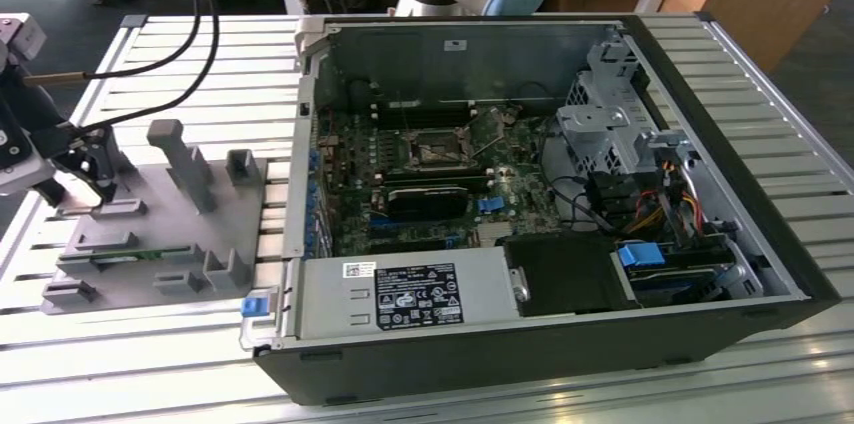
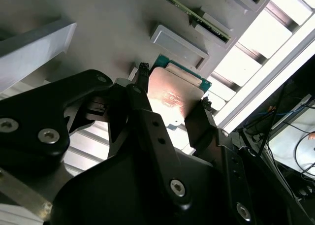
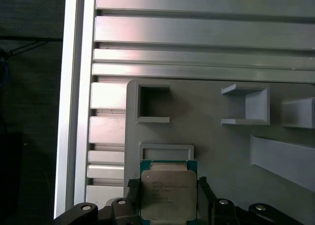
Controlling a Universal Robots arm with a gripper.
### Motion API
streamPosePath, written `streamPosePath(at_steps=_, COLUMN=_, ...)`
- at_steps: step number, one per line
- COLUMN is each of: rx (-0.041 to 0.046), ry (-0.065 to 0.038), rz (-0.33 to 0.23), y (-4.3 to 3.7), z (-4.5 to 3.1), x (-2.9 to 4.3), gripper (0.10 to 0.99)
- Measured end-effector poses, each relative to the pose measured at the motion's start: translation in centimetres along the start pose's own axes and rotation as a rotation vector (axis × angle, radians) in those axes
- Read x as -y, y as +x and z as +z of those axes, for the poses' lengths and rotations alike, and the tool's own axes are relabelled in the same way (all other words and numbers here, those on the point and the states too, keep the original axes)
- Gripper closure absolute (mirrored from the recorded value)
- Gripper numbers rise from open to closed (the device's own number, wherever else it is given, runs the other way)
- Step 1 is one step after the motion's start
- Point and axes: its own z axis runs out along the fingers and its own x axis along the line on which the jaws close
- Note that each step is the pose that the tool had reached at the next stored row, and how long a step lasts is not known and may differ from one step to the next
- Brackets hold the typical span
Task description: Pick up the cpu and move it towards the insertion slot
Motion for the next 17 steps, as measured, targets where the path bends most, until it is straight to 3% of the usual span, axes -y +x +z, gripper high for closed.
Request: streamPosePath(at_steps=17, rx=-0.0001, ry=0.0, rz=0.0, y=0.0, z=-0.53, x=-0.04, gripper=0.545)
